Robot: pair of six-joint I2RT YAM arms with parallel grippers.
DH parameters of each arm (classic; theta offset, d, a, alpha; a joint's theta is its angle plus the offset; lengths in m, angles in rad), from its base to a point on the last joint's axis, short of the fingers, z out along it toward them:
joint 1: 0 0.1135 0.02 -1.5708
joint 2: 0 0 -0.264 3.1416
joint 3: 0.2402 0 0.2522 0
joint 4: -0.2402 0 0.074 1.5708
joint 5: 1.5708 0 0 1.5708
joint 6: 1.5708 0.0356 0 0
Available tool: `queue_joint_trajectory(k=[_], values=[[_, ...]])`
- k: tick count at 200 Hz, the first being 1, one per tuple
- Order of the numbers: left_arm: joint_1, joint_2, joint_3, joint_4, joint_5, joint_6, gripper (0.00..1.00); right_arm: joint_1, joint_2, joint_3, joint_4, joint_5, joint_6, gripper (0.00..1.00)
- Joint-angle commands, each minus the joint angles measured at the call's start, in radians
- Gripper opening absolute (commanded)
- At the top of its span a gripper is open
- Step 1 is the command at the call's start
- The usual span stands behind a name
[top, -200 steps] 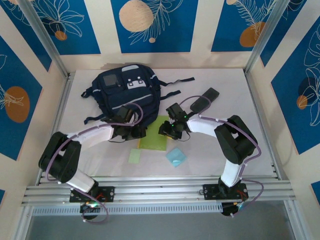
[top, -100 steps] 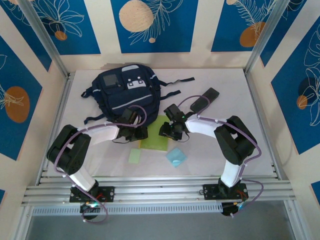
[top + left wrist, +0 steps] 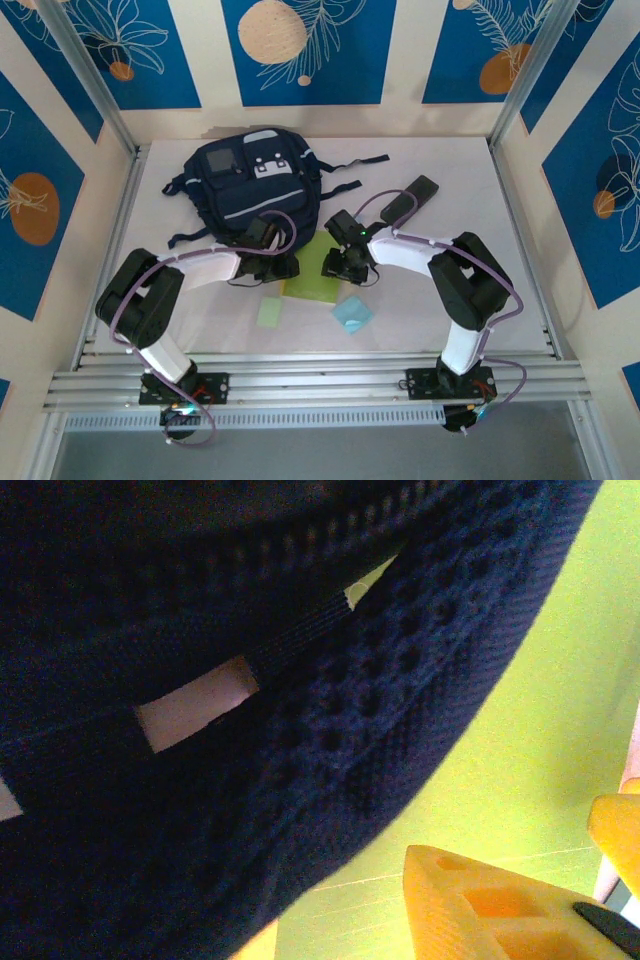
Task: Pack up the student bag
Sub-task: Pick up the book from the center of the table.
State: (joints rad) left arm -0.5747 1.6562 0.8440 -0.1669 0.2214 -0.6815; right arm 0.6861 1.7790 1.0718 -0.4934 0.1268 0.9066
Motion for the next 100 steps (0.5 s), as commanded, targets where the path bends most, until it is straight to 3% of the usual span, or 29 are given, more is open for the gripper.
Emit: queue_joint_trajectory(k=[1,37,100], values=[[-0.025,0.021,-0.008,-0.035,0.045,0.002,0.44,0.006,0.066,-0.033,-0.07,-0.049,-0.016,0.5],[-0.041,0.02,-0.006,-0.021,0.05,-0.013,0.44,0.032,0.071,-0.014,0.045,-0.17,-0.003,0.47],[-0.049,0.03,-0.017,-0.006,0.049,-0.026,0.44,0.003,-0.092,-0.013,-0.019,-0.138,0.004,0.42]])
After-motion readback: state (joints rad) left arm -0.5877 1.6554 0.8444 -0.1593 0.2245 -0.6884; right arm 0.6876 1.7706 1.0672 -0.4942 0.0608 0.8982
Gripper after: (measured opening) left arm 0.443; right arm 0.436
